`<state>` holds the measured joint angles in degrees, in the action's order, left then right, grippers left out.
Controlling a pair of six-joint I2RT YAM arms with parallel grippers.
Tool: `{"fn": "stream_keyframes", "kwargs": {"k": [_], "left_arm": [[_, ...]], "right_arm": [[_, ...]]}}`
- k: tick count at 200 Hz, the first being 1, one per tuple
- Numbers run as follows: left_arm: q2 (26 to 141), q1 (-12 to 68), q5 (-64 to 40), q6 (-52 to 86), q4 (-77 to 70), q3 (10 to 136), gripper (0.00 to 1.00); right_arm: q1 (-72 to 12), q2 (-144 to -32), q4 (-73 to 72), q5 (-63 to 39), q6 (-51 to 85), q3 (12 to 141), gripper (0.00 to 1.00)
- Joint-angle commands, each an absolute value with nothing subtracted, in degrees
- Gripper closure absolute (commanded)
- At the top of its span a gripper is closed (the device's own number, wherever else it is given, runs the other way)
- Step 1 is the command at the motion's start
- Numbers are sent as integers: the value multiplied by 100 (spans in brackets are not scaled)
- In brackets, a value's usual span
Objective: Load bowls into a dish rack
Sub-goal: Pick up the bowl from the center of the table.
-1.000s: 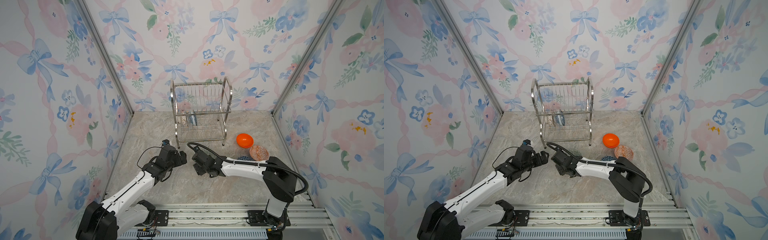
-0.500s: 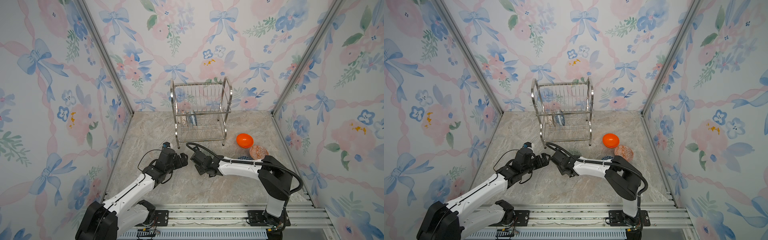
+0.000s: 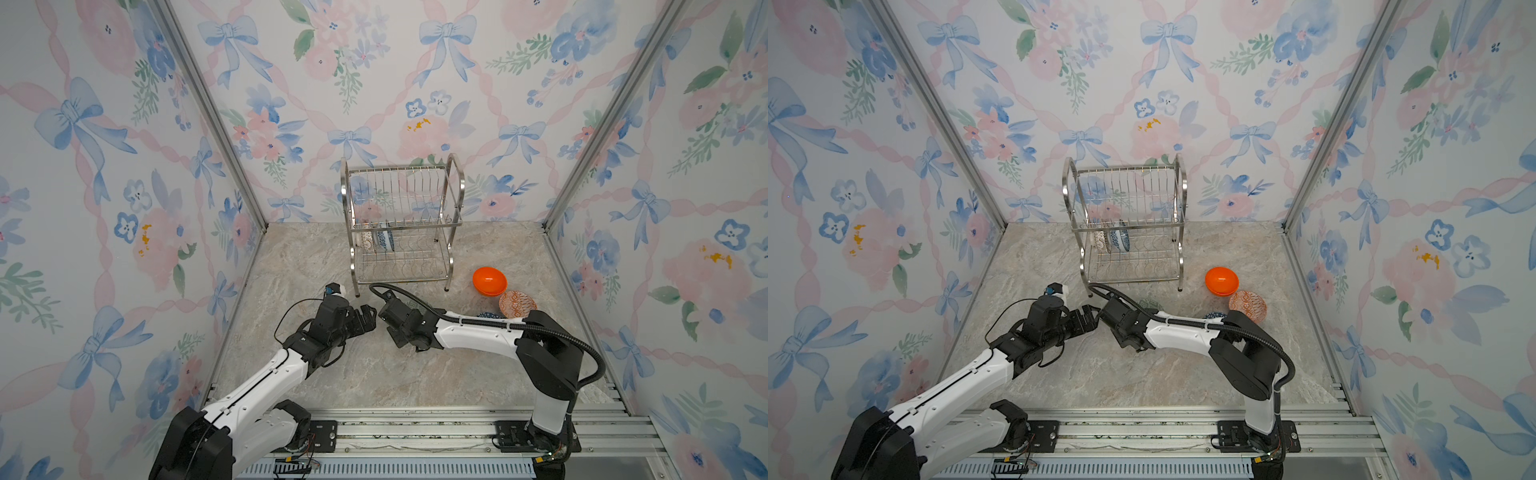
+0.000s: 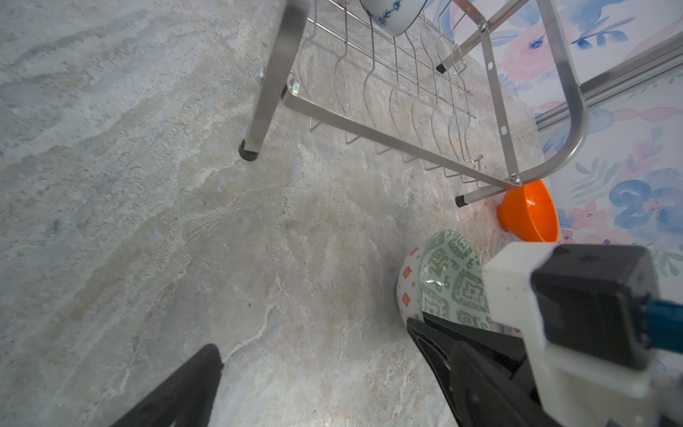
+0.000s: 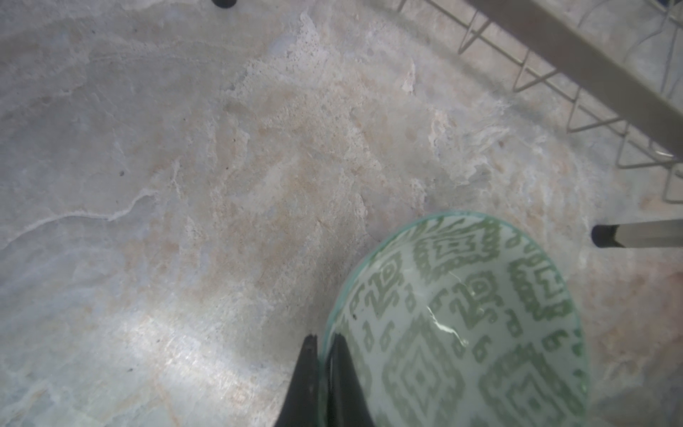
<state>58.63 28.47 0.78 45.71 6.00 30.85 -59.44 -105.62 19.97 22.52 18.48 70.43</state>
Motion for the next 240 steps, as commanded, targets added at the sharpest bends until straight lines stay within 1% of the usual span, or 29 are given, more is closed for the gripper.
{"fn": "stream_keyframes", "kwargs": {"k": [1, 15, 57, 86, 118, 145, 161, 179, 220, 240], "left_arm": [[5730, 2812, 51, 4597, 588, 2990, 2], [5689, 2804, 71, 4597, 583, 2980, 2], [5664, 2795, 64, 4597, 586, 2984, 2], [5643, 2786, 57, 4597, 587, 2962, 3], [5562, 2782, 64, 4597, 583, 2944, 3], [5506, 2769, 85, 4566, 595, 2936, 3], [5514, 2752, 71, 4527, 615, 2968, 2], [5539, 2755, 52, 4519, 616, 3006, 3], [5583, 2745, 43, 4488, 650, 3115, 3], [5625, 2743, -6, 4478, 654, 3188, 3]], "right_arm": [[-6021, -10156, 1663, 1870, 1890, 6812, 97], [-6017, -9956, 1465, 1736, 1879, 6694, 100], [-5923, -9324, 884, 1474, 1994, 6321, 100], [-5710, -8957, 242, 832, 2043, 5994, 100], [-5445, -8877, -337, 112, 2127, 5762, 100], [-4989, -8962, -941, -1134, 2610, 5641, 100], [-4791, -8951, -1562, -1616, 2875, 5433, 100], [-4764, -8837, -2264, -1581, 2834, 5159, 100], [-4593, -8811, -2461, -1704, 2849, 5241, 100], [-4393, -8822, -2986, -1694, 3096, 5081, 100]]}}
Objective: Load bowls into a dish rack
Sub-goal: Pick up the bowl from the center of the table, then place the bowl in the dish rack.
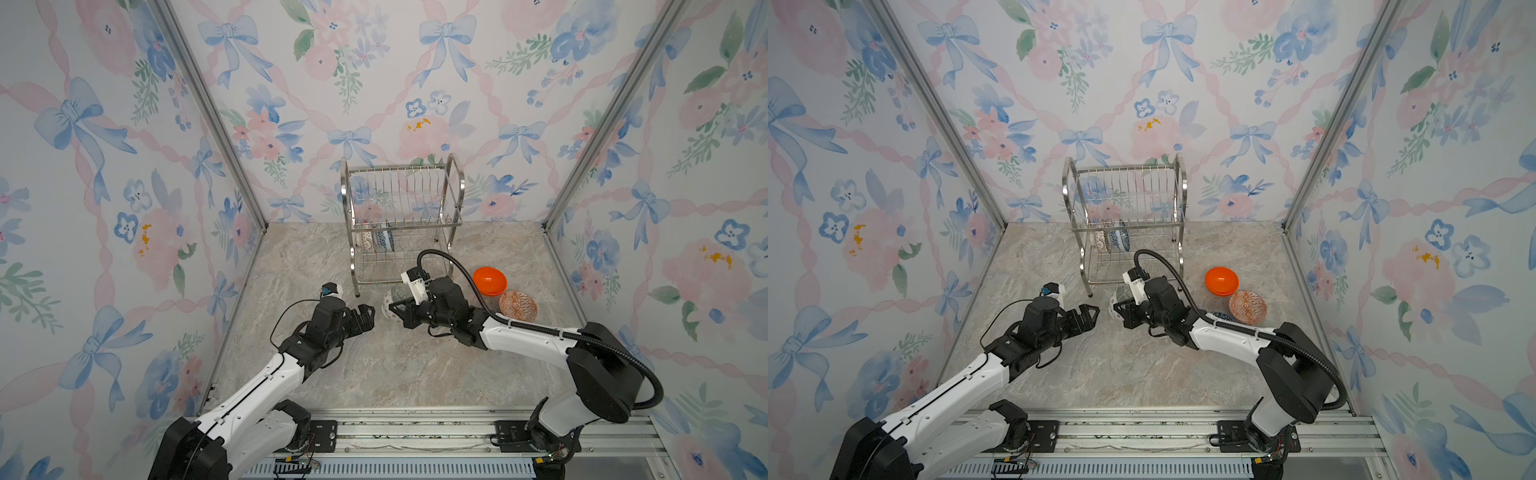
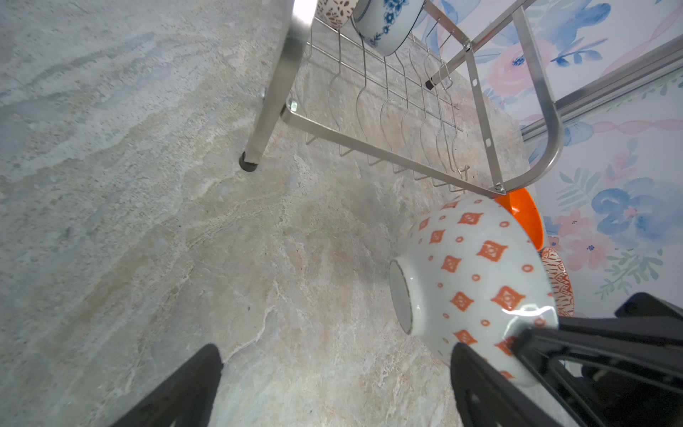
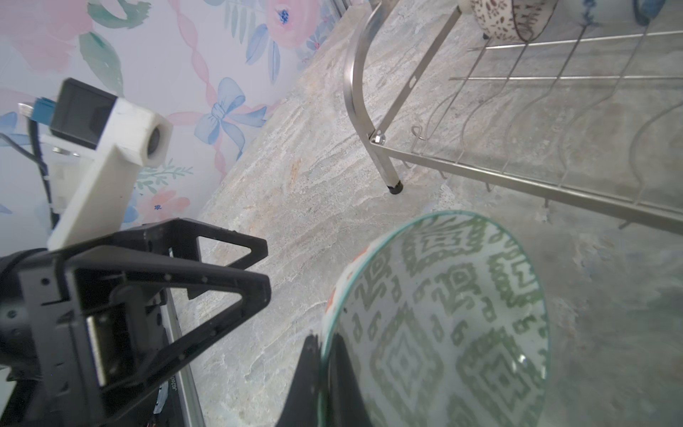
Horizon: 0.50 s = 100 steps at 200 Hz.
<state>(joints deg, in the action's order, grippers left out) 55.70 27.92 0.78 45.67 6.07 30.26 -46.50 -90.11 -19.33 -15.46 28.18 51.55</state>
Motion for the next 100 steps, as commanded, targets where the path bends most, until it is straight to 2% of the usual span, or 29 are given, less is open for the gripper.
{"fn": "stream_keyframes", "kwargs": {"k": [1, 100], "left_arm": [[5620, 2743, -8, 4476, 652, 3189, 3], [5867, 2748, -42, 4273, 641, 3503, 3]], "right_arm": [[-4385, -8823, -3004, -1691, 3117, 5076, 100], [-3481, -9737, -4502, -2264, 4159, 5324, 100]]}}
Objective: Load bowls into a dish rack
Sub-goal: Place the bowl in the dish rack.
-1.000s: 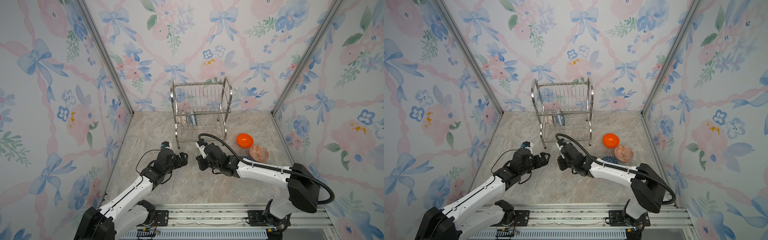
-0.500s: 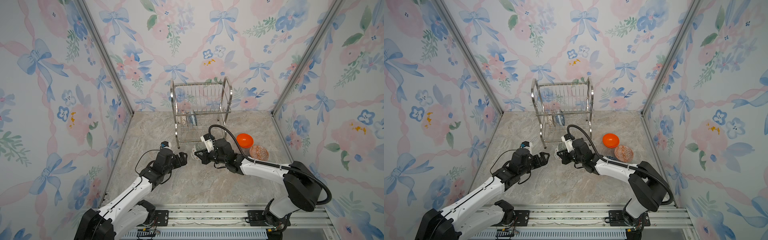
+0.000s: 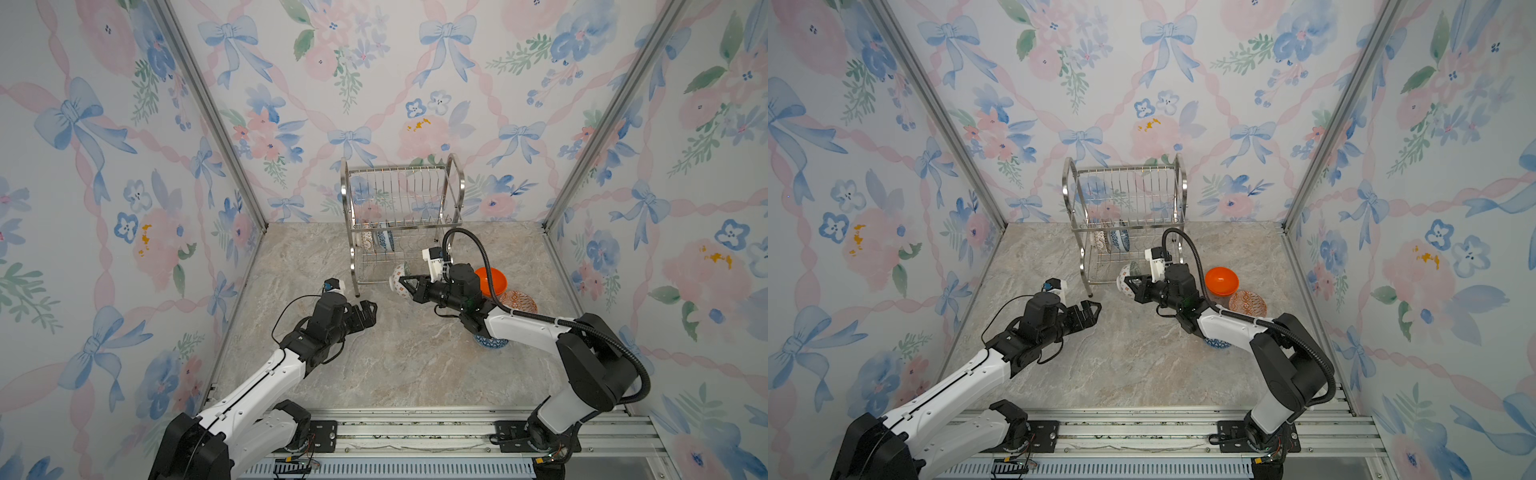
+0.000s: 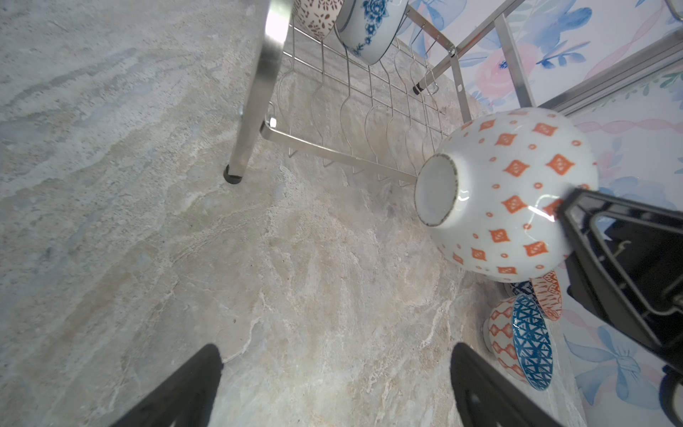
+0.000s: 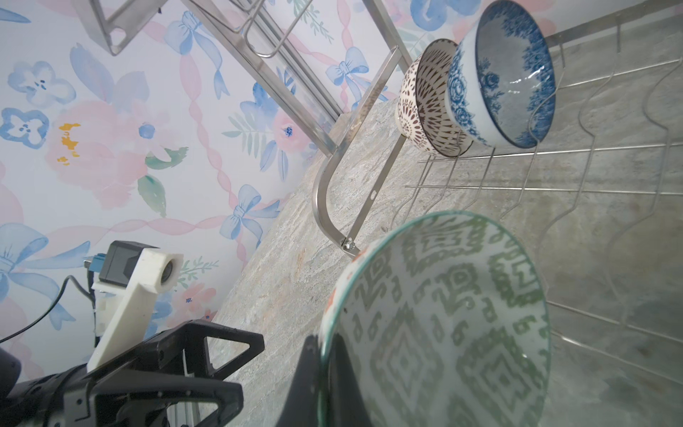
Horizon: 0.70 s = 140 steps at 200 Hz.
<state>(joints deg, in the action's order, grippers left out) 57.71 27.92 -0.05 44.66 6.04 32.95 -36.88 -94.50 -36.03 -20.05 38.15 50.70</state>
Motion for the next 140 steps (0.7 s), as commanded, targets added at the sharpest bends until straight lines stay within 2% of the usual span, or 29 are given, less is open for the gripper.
{"fn": "stream_keyframes", "kwargs": {"k": [1, 140], "left_arm": [[5873, 2745, -39, 4268, 642, 3505, 3], [6735, 2742, -189, 4004, 524, 4090, 2]], "right_arm": [[-3472, -9746, -4519, -2270, 4167, 5334, 100], [-2813, -11475, -6009, -2401, 4867, 6496, 100]]}}
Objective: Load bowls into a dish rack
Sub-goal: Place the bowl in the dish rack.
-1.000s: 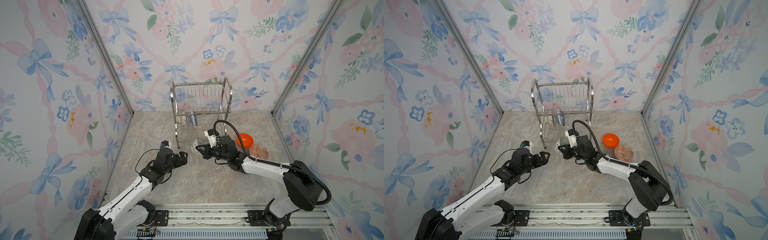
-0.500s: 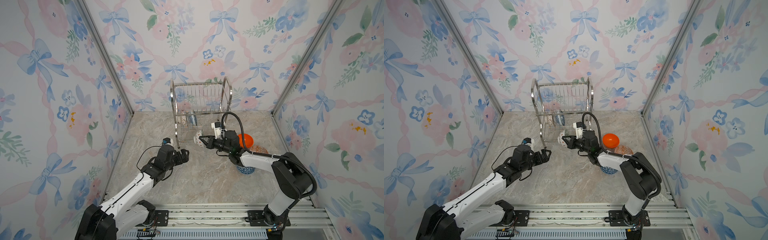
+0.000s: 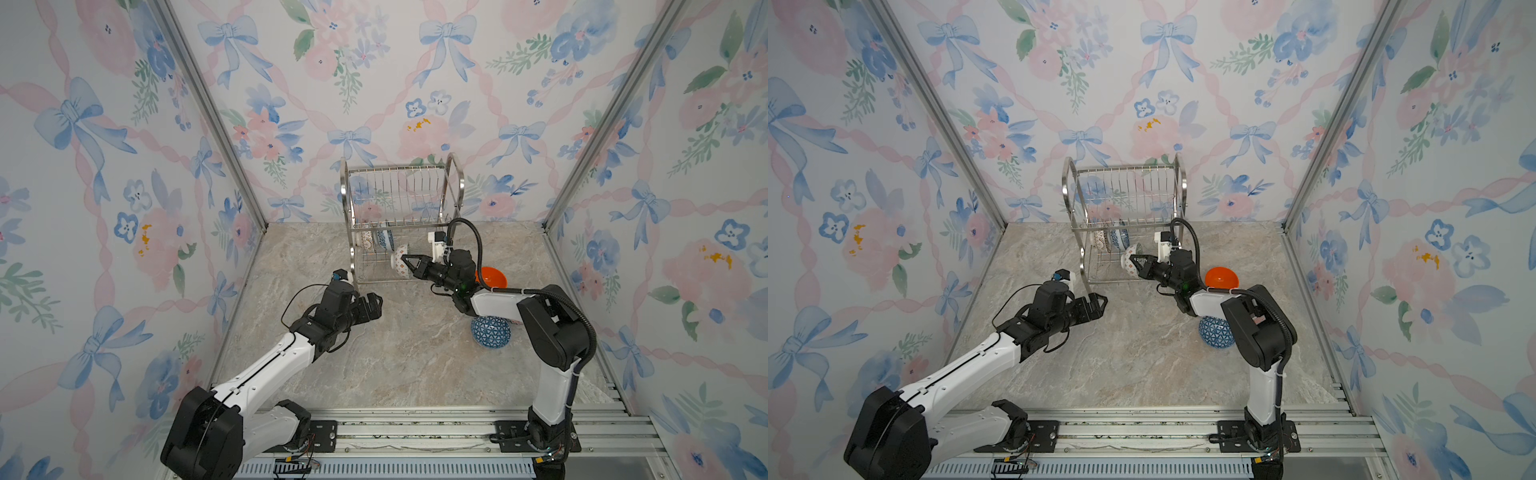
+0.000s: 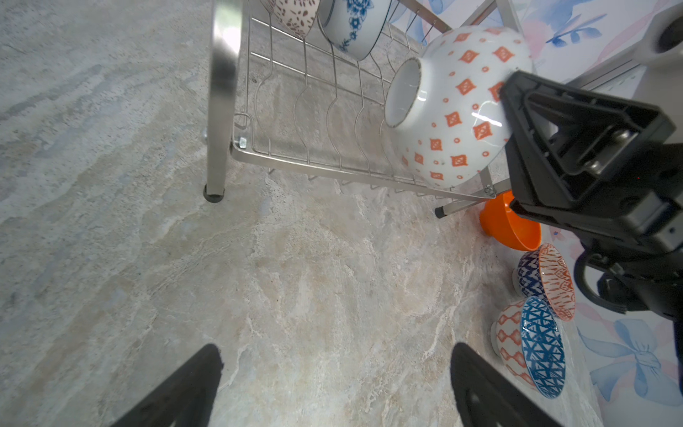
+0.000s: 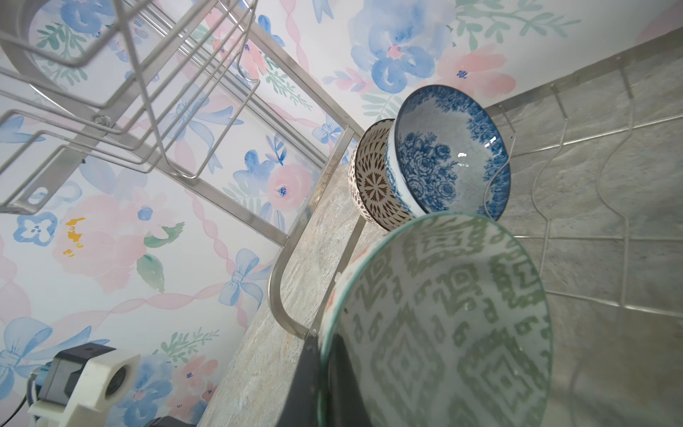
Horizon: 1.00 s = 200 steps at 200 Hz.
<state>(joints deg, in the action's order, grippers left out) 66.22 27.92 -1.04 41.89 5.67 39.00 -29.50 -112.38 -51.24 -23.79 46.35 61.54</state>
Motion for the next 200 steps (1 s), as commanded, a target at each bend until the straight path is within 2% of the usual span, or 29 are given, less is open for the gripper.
{"fn": "stream_keyframes", "kwargs": {"k": [1, 100, 200], "left_arm": [[6738, 2742, -187, 3997, 521, 4093, 2], [7090, 2726, -66, 3827, 527, 4175, 2], [7492, 2666, -26, 3674, 519, 4638, 2]], "right_arm": [[-2813, -11486, -6019, -2400, 4868, 6504, 100], [-2637, -12521, -7221, -2564, 4987, 7121, 100], [-2533, -13088, -6991, -2357, 4724, 7747, 100]]}}
